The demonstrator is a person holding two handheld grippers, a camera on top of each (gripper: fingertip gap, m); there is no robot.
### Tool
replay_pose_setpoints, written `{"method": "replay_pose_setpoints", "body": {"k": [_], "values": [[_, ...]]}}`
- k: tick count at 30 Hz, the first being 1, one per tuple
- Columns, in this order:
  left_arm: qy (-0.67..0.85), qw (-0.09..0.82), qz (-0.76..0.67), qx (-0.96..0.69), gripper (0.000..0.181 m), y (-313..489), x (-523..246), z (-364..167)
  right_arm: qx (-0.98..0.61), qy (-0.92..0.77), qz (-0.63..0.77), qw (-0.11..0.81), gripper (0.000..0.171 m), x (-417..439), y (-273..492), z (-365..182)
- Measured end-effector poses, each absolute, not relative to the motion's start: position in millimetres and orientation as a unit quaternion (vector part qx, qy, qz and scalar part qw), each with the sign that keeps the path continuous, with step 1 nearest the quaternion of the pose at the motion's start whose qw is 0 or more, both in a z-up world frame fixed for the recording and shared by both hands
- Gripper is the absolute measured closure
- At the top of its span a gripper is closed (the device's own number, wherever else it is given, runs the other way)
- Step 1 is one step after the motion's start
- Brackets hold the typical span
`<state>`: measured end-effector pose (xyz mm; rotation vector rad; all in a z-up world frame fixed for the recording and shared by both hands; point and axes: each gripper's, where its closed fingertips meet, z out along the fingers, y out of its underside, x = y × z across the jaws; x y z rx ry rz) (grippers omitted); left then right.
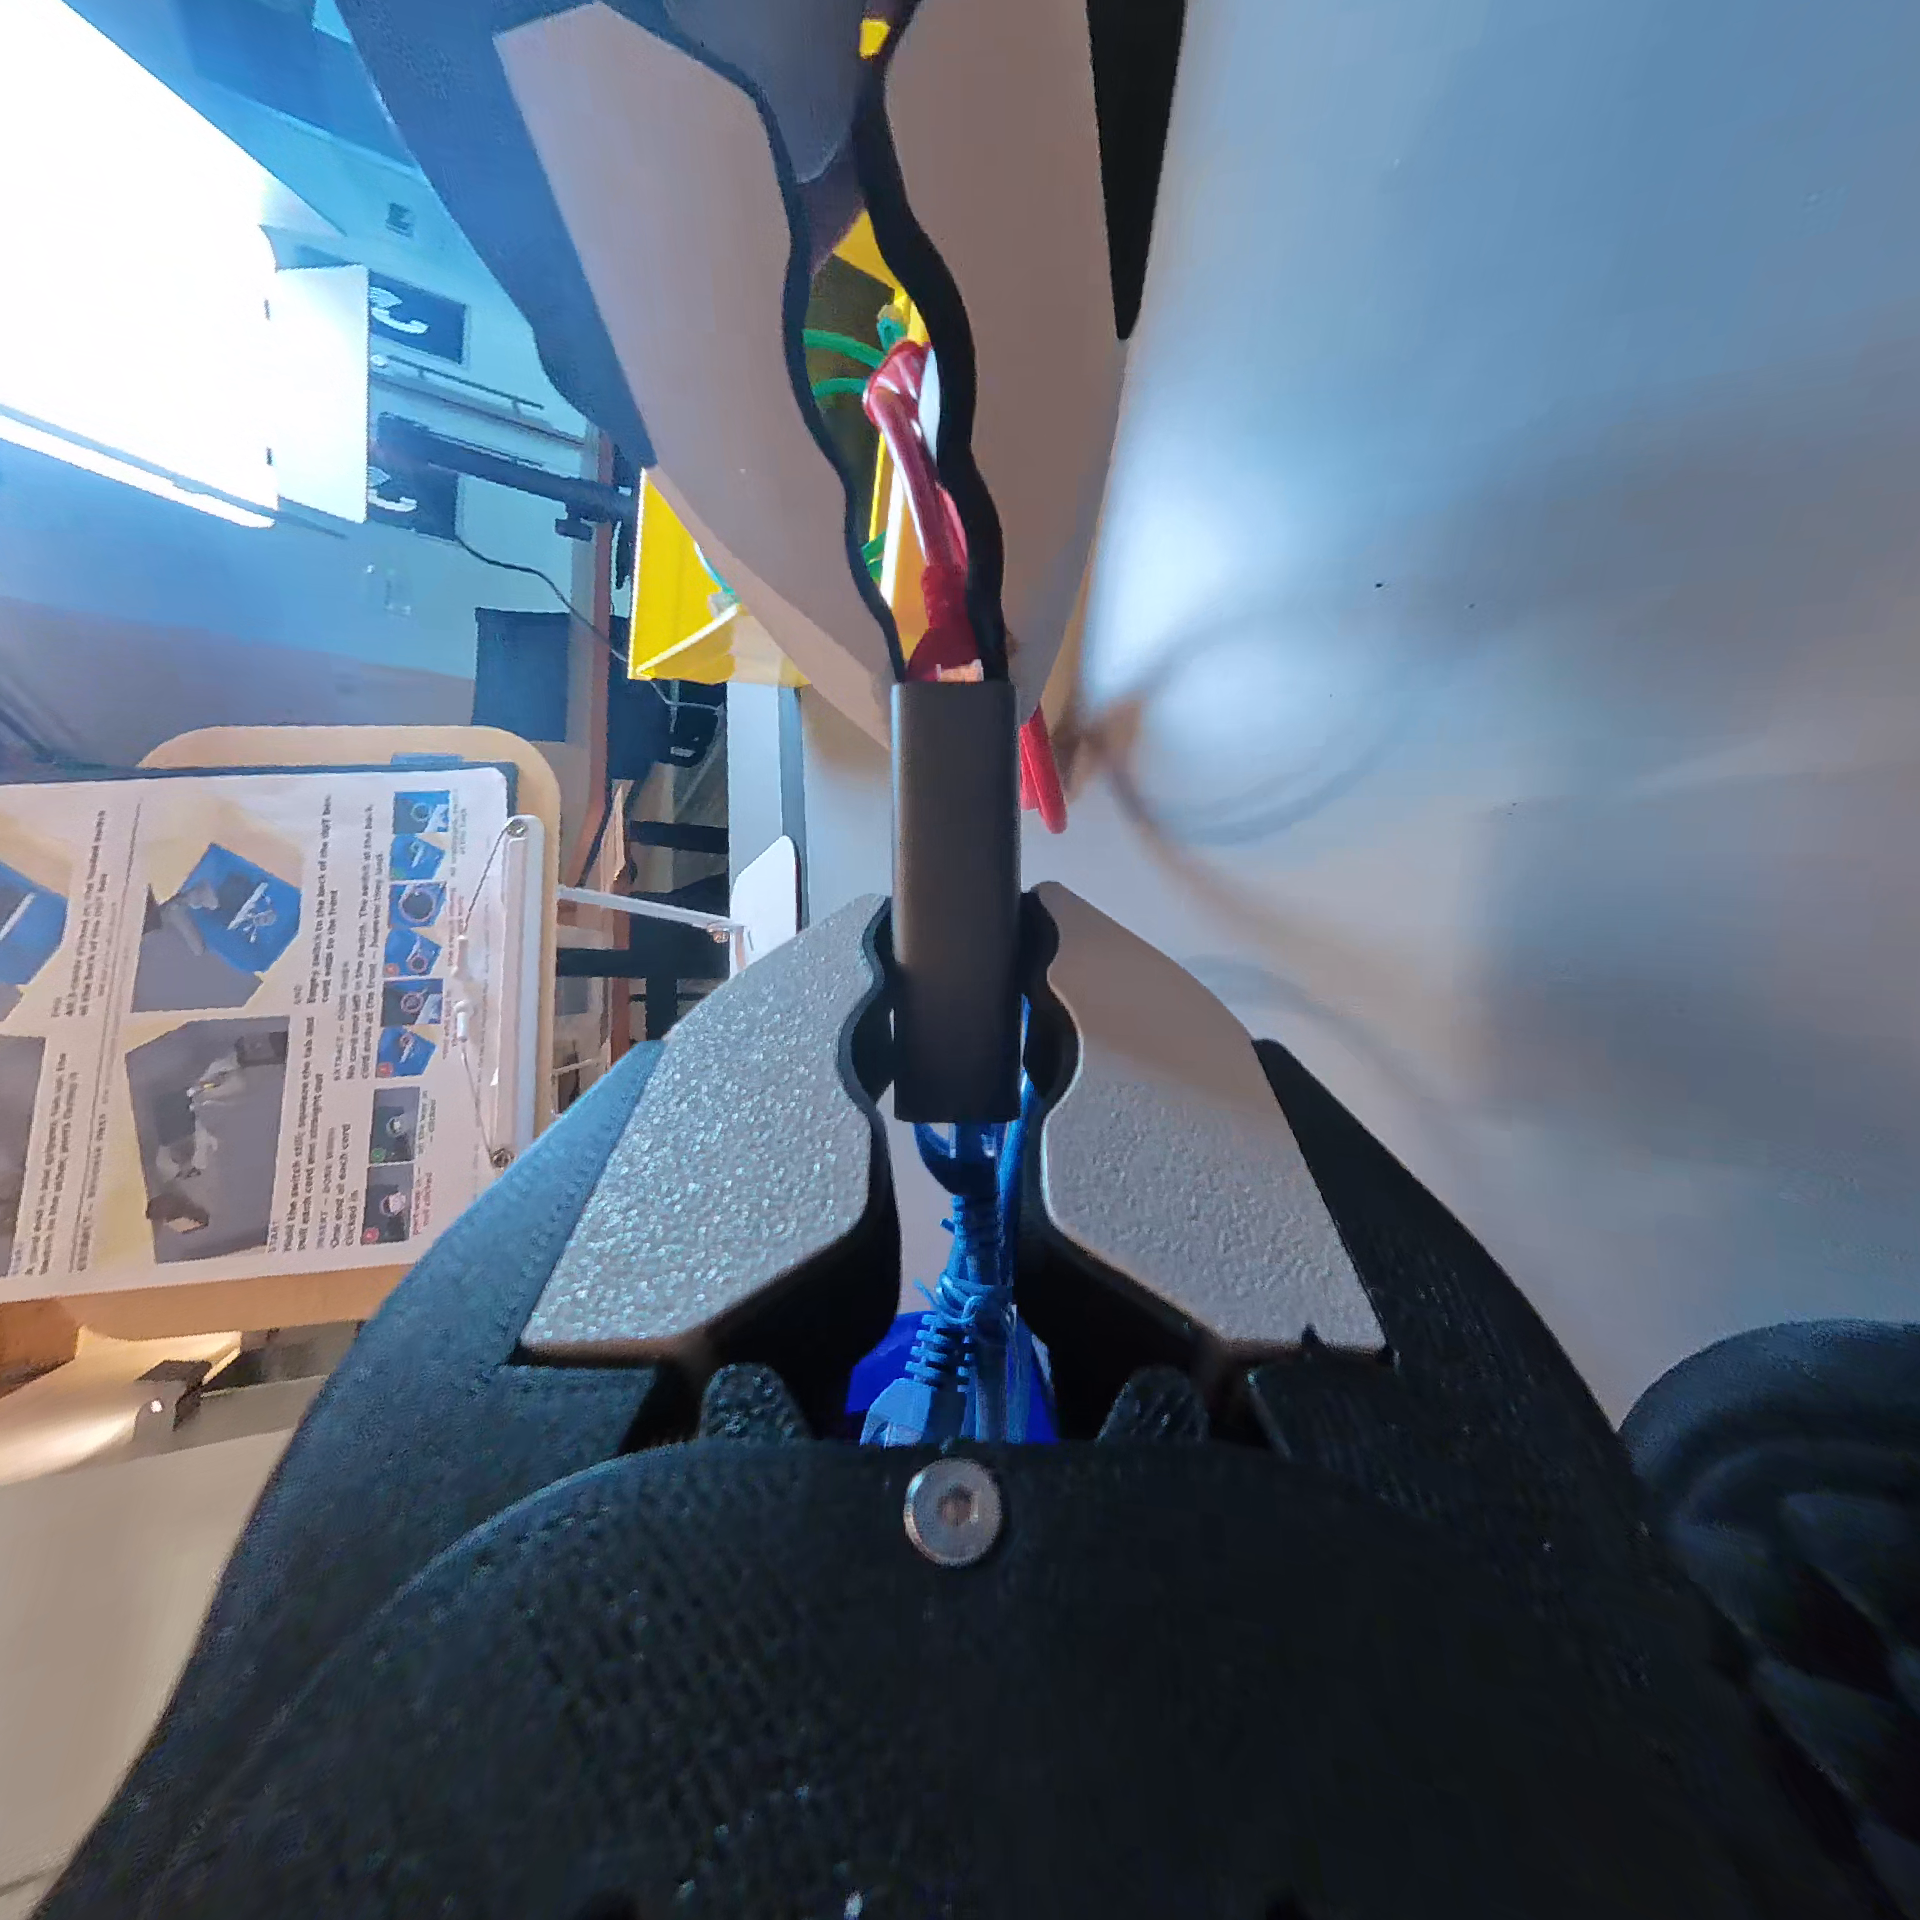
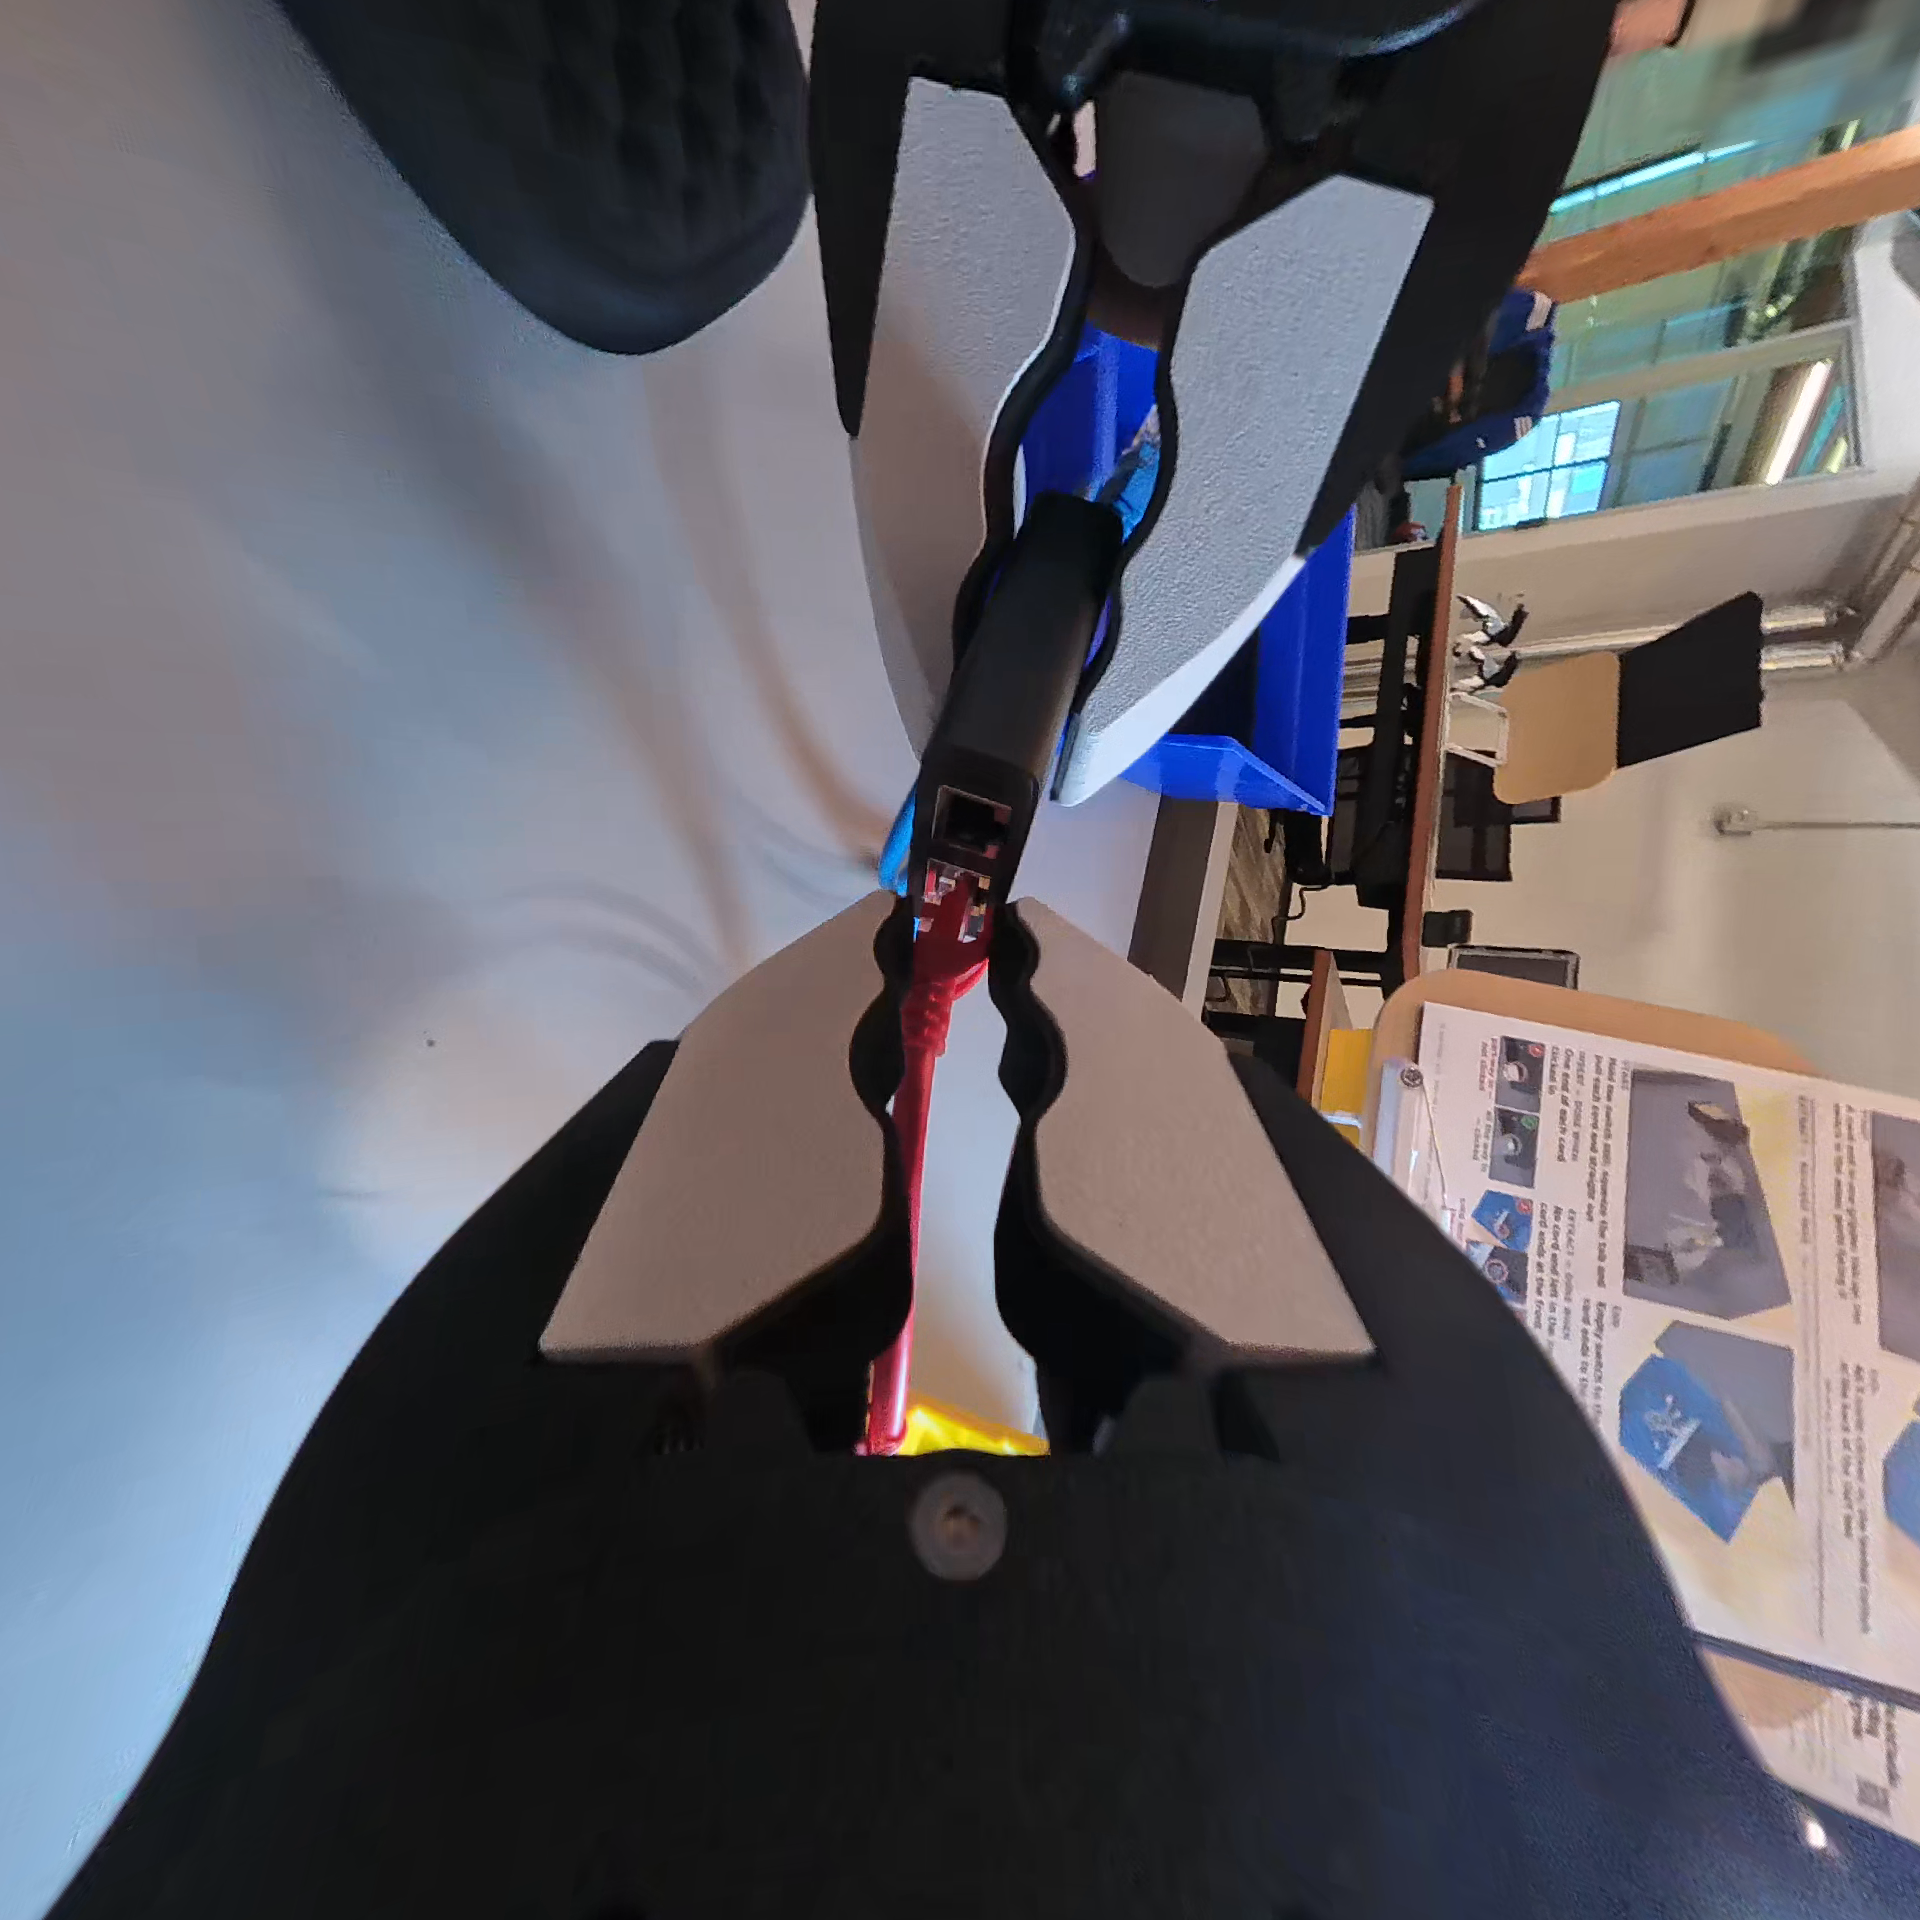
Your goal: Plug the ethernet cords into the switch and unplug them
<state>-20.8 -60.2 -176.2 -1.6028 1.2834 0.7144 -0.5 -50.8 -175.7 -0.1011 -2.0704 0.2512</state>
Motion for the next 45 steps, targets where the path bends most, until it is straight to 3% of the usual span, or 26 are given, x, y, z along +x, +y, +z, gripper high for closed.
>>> {"method": "replay_pose_setpoints", "body": {"k": [14,30,45], "values": [[0.543,0.472,0.218,-0.659,0.159,-59,13,-184,-0.047,-0.896,0.126,0.423,0.157,40,-57,-176],[0.515,0.522,0.139,-0.666,0.159,-65,26,-160,-0.126,-0.872,0.310,0.357,0.157,50,-65,-148],[0.461,0.544,0.130,-0.689,0.160,-63,17,-153,-0.155,-0.835,0.254,0.463,0.151,32,-55,-140]]}}
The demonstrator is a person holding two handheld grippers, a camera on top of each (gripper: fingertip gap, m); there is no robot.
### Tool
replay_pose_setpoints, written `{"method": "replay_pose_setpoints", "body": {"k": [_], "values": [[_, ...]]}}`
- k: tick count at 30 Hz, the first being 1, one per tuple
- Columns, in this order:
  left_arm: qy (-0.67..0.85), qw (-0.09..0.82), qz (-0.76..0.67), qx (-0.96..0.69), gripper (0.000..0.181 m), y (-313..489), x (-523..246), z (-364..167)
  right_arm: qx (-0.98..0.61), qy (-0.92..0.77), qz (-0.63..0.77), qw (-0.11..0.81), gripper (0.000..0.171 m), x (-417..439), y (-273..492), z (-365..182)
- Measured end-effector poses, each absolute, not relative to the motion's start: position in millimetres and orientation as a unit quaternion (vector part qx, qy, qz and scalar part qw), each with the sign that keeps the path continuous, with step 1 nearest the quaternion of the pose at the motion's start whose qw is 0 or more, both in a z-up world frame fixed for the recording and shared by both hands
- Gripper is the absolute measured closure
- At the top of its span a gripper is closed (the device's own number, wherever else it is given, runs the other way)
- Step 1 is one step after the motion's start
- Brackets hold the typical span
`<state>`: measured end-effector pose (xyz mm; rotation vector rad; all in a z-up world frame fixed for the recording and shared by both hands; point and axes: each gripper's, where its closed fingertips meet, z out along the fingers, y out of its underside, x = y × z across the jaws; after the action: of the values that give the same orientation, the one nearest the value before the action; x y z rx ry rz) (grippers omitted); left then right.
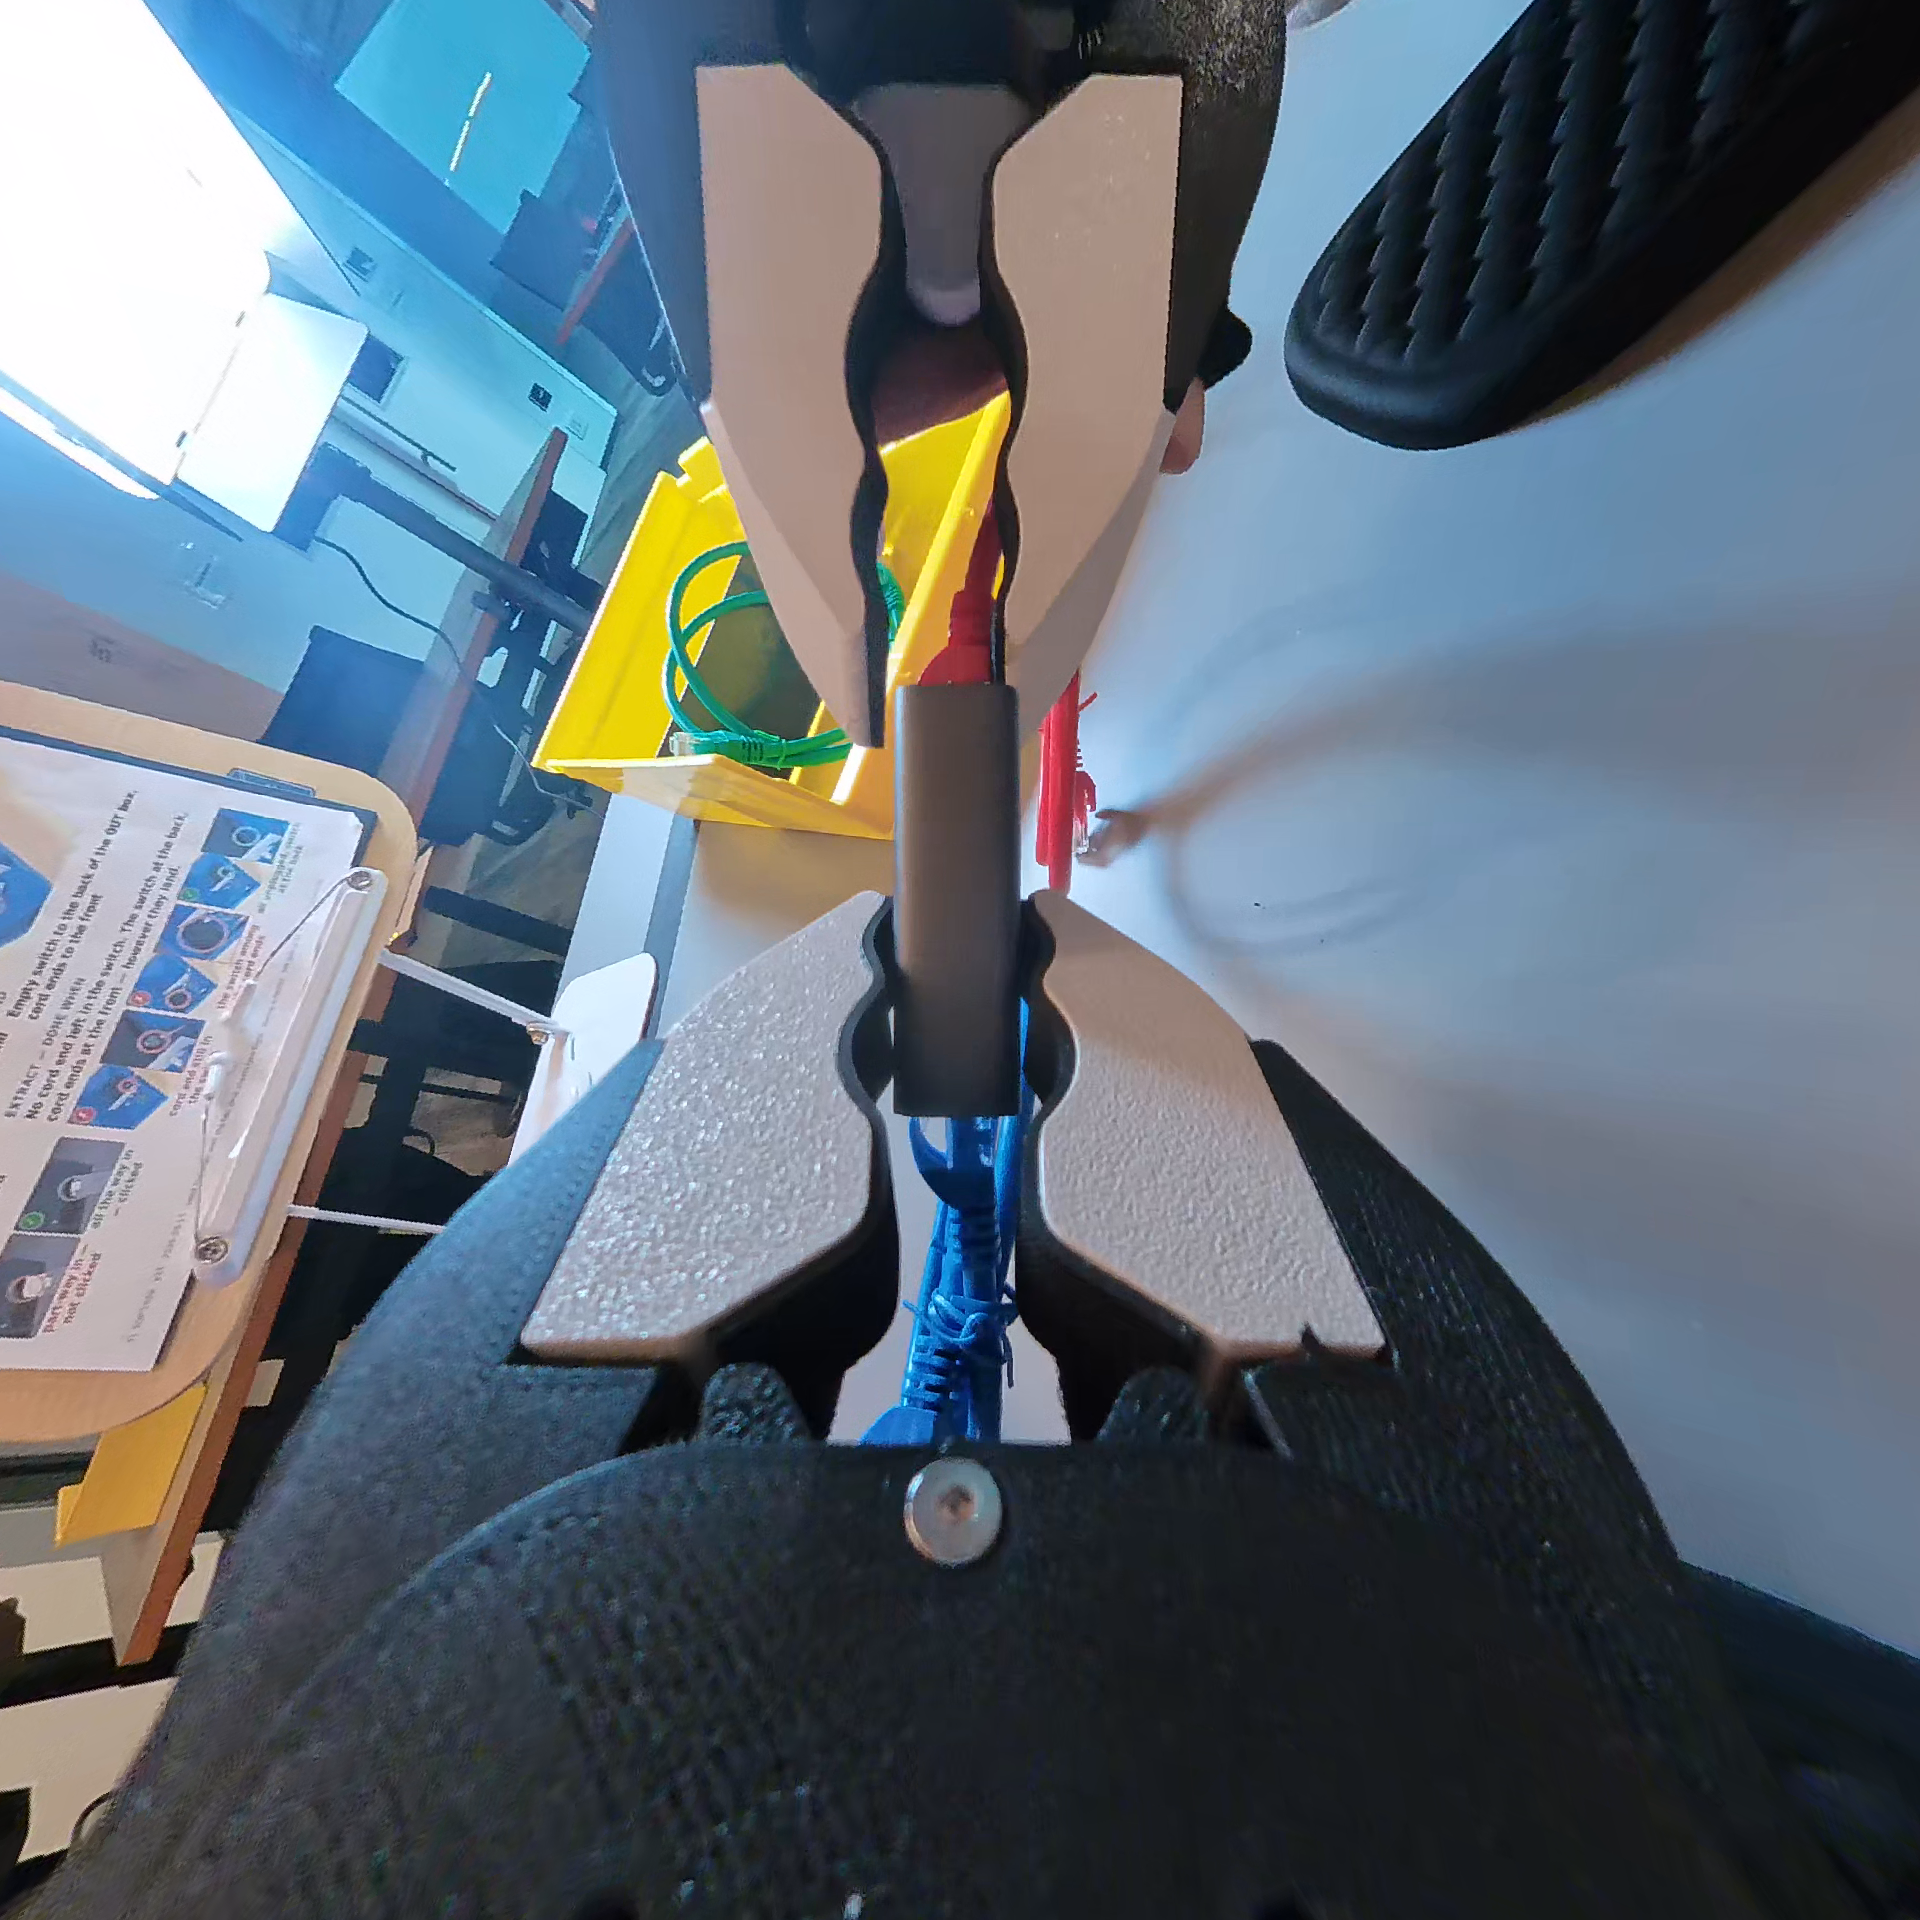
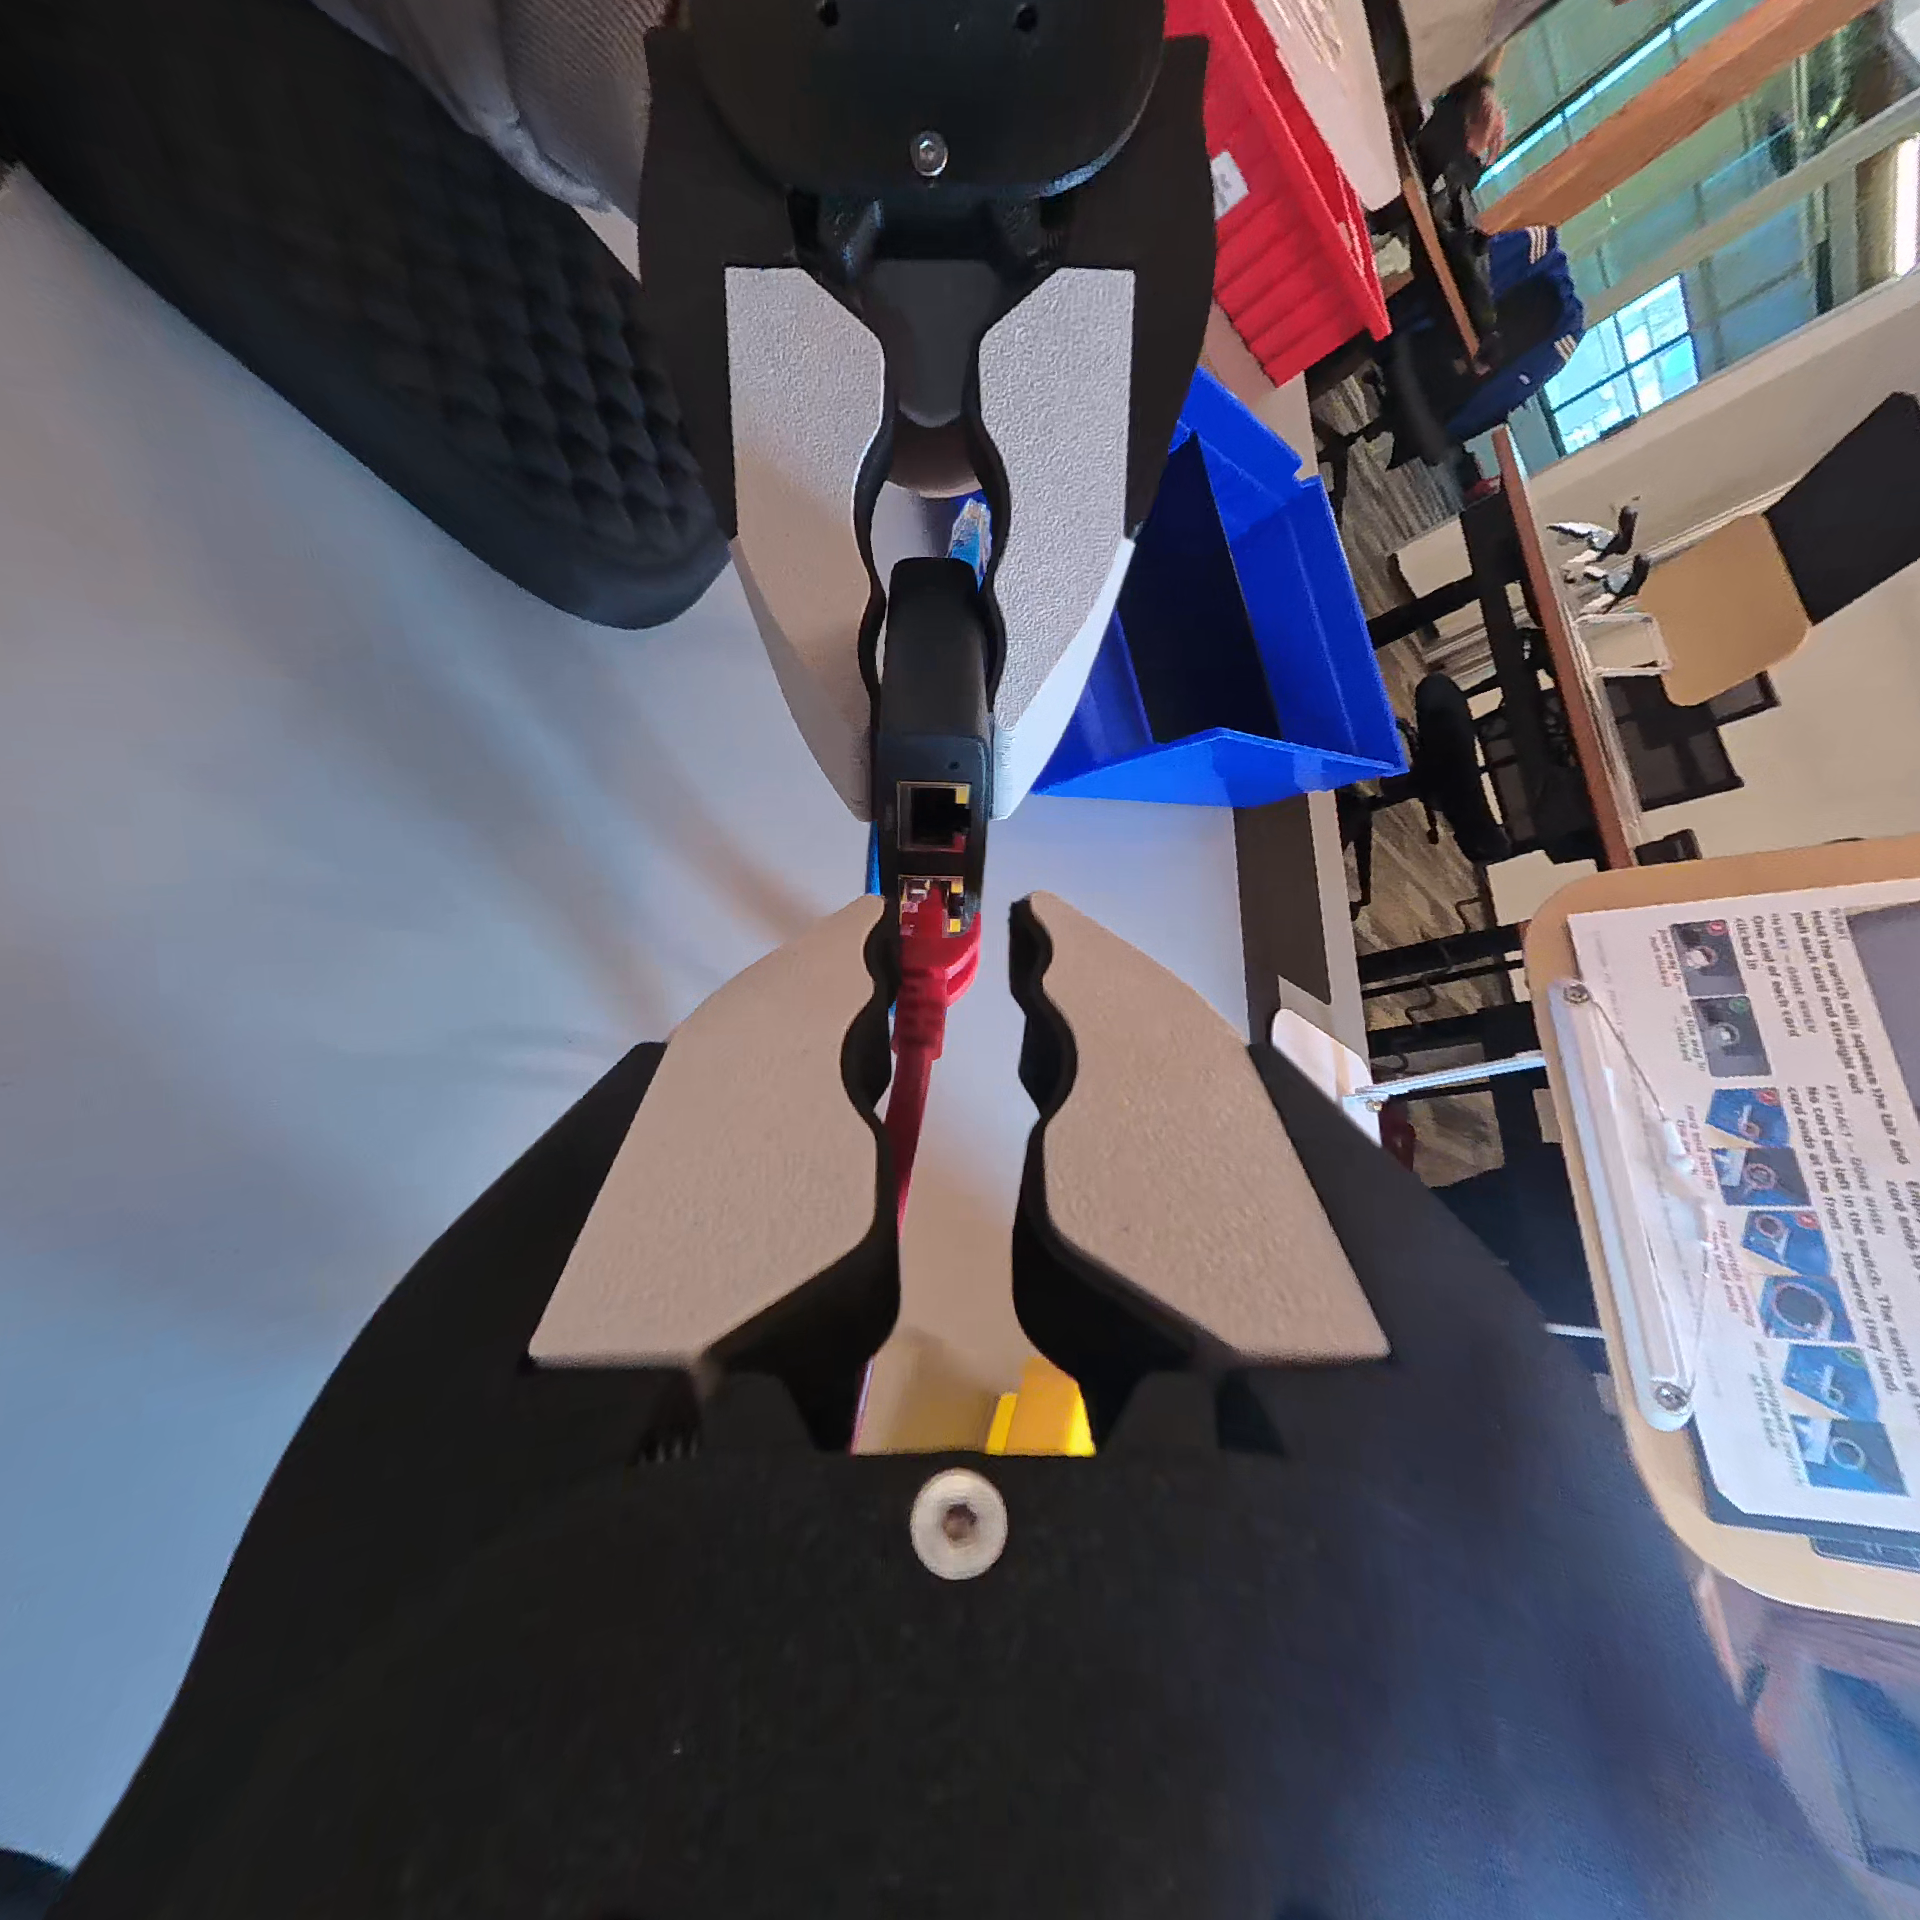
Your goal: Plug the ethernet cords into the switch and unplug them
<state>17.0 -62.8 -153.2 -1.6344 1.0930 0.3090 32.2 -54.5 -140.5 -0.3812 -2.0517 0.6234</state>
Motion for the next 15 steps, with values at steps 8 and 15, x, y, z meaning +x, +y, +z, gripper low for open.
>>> {"method": "replay_pose_setpoints", "body": {"k": [8,15], "values": [[0.460,0.541,0.148,-0.688,0.160,-65.1,12.7,-148.2,-0.154,-0.828,0.242,0.482,0.153,31.5,-54.3,-136.6],[0.462,0.539,0.156,-0.687,0.160,-67.2,8.8,-146.6,-0.144,-0.830,0.234,0.486,0.157,29.6,-54.9,-136.8]]}}
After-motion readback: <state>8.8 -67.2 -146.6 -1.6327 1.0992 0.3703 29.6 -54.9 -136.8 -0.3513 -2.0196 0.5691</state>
